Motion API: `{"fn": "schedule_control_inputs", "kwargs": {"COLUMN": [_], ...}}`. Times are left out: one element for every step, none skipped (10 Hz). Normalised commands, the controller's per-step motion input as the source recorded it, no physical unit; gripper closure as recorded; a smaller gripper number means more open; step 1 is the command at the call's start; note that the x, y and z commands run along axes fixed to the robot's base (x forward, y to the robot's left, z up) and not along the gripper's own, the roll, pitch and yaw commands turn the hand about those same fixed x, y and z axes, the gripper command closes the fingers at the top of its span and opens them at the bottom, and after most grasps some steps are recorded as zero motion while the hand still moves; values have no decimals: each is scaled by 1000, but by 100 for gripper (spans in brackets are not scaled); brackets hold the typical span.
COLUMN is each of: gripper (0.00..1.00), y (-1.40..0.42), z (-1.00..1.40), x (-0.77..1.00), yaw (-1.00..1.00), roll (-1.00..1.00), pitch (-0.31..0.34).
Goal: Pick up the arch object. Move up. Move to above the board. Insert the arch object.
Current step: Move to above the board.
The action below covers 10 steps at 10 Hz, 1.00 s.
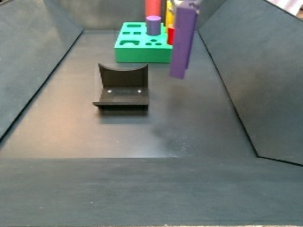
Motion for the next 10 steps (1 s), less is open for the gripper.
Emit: {"fn": "schedule_control_inputs", "kwargs": {"gripper": [100,100,100,100,100,100,100,100,100,100], "y": [-68,-63,-59,-58,-54,-49,-46,-40,-29,-21], "z": [1000,1000,1000,1000,1000,1000,1000,872,704,540], "x": [186,177,165,153,142,133,112,85,59,41], "yaw": [43,39,30,26,21,18,19,19,20,18], "roll": [-84,-80,-71,-61,-56,-53,-48,-43,-40,-36], "pitch": [4,26,62,86,92,91,89,89,87,88]}}
